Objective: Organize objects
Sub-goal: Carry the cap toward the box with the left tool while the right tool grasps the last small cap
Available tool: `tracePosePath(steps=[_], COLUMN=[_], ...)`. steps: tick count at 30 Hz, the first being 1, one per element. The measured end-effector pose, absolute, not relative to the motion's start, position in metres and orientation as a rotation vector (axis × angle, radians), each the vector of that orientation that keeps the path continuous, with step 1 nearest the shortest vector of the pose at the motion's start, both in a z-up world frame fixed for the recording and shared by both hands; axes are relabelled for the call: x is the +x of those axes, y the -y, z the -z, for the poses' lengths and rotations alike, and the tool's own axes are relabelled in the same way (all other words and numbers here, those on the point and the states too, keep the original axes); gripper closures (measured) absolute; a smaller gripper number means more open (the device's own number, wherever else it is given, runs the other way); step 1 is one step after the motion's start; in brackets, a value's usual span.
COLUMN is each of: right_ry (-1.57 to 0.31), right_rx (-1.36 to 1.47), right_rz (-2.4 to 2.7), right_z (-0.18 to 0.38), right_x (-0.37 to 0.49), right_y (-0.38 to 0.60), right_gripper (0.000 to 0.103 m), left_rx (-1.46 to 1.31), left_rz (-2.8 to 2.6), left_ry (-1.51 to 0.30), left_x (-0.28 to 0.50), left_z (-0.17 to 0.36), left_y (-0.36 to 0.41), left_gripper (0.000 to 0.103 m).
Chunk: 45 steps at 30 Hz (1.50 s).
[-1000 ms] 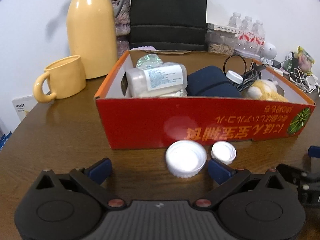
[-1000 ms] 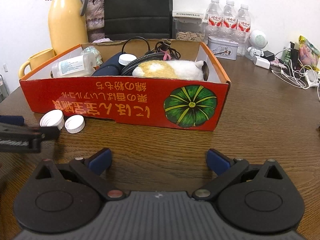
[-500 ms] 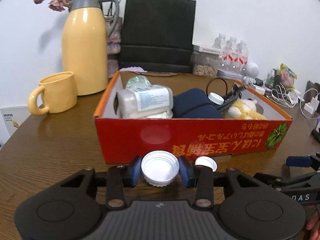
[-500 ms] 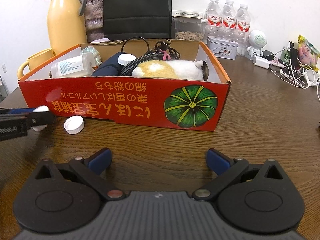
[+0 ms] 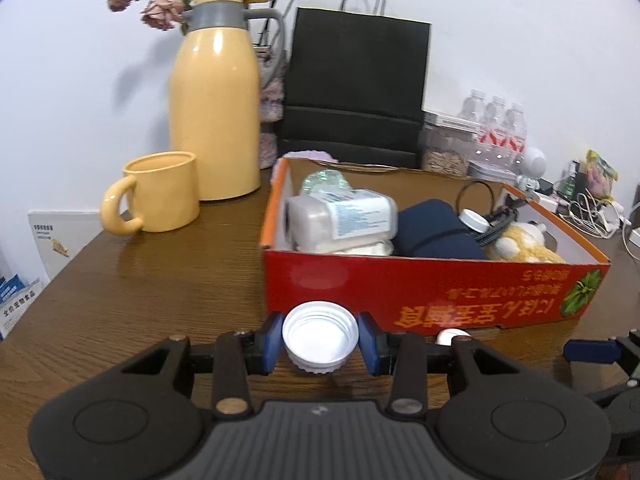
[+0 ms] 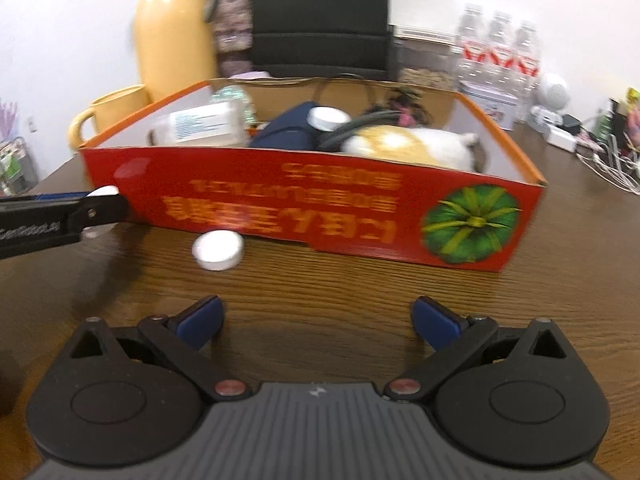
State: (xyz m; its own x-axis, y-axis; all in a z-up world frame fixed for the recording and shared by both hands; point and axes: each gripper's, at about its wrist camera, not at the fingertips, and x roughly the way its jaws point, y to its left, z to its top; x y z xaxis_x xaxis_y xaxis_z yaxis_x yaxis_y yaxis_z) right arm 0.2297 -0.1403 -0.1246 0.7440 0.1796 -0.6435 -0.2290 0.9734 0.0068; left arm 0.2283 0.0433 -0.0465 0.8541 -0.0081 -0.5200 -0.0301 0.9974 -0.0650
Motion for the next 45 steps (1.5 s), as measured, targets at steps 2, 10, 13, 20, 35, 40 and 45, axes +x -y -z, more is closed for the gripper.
tracePosePath(steps=[2, 10, 13, 20, 35, 40, 45], right_ry=[-0.696, -0.696, -0.696, -0.652, -0.412, -0.303, -0.25], right_rx=[-0.078, -0.072, -0.057, -0.068, 0.003, 0.001, -0.003], right_rz=[-0.232, -0.222, -0.207, -0.251, -0.29, -0.279, -0.247], right_z=[0.125, 0.124, 0.124, 0.121, 0.091, 0.064, 0.049], right_x=[0.231, 0.245, 0.253, 0.254, 0.213, 0.215, 0.236], right_y=[0.133, 0.108, 0.101, 0.083, 0.103, 0.113, 0.126], right_gripper=[0.0, 0.0, 0.0, 0.042, 0.074, 0.074, 0.074], left_rx=[-0.081, -0.115, -0.121, -0.11, -0.13, -0.105, -0.083], left_rz=[-0.022, -0.057, -0.064, -0.043, -0.083, -0.044, -0.049], left_ry=[-0.545, -0.522, -0.525, -0.519, -0.425, -0.409, -0.367], left_x=[0.228, 0.224, 0.224, 0.221, 0.207, 0.219, 0.249], left_z=[0.046, 0.042, 0.041, 0.041, 0.022, -0.004, -0.026], left_y=[-0.048, -0.062, -0.063, -0.06, -0.055, -0.042, -0.023], left_gripper=[0.064, 0.064, 0.064, 0.064, 0.065, 0.064, 0.064])
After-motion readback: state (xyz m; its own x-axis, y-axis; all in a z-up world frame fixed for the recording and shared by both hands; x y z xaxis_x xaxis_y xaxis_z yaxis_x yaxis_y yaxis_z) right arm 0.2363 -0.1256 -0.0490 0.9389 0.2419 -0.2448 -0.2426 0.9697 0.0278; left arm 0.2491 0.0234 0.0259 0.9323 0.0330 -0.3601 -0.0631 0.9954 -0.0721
